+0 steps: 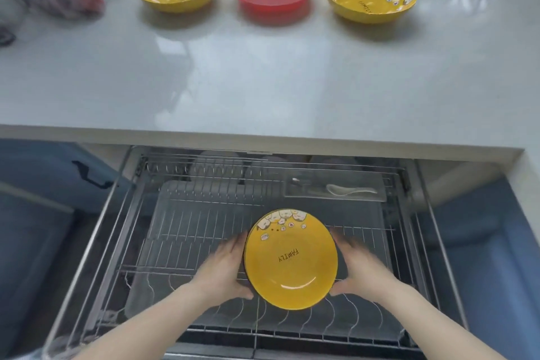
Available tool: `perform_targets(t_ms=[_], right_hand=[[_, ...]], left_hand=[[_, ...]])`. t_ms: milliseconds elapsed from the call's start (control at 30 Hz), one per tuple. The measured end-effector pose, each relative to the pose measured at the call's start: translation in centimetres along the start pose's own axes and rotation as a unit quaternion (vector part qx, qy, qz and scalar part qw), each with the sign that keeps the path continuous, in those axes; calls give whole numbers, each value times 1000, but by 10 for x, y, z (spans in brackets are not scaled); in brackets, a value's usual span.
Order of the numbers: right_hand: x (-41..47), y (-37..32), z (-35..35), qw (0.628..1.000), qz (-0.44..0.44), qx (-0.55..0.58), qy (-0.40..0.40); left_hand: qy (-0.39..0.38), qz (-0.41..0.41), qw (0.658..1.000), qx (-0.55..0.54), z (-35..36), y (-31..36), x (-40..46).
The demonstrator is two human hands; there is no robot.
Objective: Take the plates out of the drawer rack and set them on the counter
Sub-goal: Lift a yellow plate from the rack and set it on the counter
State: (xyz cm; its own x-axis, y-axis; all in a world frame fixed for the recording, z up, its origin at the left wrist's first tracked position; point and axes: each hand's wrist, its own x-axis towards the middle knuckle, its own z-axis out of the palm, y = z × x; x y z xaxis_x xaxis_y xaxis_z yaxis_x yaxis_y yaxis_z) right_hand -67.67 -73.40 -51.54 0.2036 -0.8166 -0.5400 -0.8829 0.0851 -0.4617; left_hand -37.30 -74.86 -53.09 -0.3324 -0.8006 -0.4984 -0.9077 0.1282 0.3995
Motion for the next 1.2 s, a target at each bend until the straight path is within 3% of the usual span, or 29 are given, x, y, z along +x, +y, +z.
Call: perform_targets(t_ms=[433, 667, 1200], right_hand=[[4, -5, 6, 997, -39, 61, 9], [0, -7, 5, 997, -30, 71, 11], [-13, -17, -8, 992, -74, 100, 21]], left_hand=[[48, 14, 995, -89, 26, -7, 8], [-9, 25, 990, -140, 16, -15, 10], [-54, 80, 968, -231, -24, -9, -2]])
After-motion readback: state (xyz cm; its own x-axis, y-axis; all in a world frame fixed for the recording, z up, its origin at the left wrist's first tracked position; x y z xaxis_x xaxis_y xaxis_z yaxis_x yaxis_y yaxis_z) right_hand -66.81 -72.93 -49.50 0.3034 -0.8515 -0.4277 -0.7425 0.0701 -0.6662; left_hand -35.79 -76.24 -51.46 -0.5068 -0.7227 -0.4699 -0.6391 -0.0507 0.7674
